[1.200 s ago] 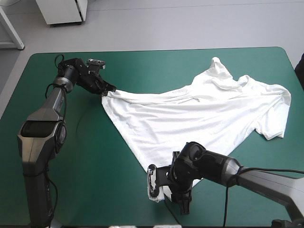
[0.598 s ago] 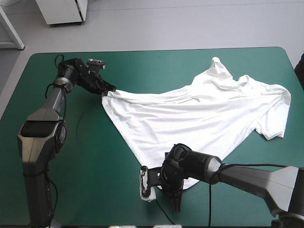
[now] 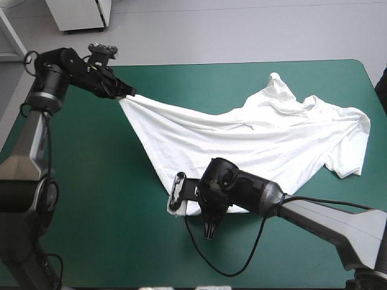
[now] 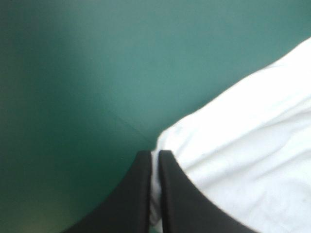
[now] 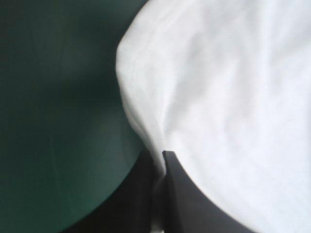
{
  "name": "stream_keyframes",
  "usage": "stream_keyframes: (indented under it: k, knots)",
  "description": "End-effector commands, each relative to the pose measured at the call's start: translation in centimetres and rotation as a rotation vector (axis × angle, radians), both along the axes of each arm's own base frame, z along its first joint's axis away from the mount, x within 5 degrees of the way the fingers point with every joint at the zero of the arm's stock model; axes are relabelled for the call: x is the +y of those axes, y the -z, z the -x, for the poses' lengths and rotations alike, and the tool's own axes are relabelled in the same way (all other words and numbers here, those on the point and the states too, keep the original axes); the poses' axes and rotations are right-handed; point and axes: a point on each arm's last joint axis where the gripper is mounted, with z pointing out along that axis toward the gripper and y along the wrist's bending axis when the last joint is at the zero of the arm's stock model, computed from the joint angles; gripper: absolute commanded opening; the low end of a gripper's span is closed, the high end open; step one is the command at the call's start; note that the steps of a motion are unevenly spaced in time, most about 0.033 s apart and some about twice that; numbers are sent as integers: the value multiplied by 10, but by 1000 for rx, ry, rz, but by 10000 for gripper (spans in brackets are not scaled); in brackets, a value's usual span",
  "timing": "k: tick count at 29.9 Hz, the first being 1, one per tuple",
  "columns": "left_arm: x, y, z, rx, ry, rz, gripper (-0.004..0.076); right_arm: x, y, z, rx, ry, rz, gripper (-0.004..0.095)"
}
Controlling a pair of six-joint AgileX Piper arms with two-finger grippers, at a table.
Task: Fold the cloth
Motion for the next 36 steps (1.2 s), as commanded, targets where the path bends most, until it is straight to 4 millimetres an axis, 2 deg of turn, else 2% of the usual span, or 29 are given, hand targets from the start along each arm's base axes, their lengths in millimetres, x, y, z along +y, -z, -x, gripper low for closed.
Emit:
stream_keyframes:
  k: [1, 4, 8, 12, 15, 21, 26, 31, 36]
  knots:
    - [-2, -91, 63, -235, 8, 55, -9, -18, -72, -9, -122, 106, -157, -17]
    - [1, -132, 109, -352, 6, 70, -9, -31, -120, -11, -194, 172, -249, -17]
    - [0, -170, 161, -488, 12, 80, -9, -54, -182, -3, -329, 224, -428, -17]
    - [3, -198, 208, -625, -10, 81, -9, -83, -236, 17, -425, 252, -609, -17]
    - [4, -214, 241, -708, -9, 100, -9, -108, -268, 32, -497, 262, -717, -17]
    - [10, -233, 292, -825, 10, 142, -9, -163, -315, 60, -676, 335, -870, -17]
    - [18, -256, 335, -998, -1, 180, -9, -202, -346, 80, -802, 396, -990, -17]
    - [24, -280, 360, -1176, -23, 226, -9, -225, -367, 91, -918, 447, -1110, -17]
    - [29, -300, 368, -1389, -63, 261, -9, -237, -385, 95, -1081, 451, -1202, -17]
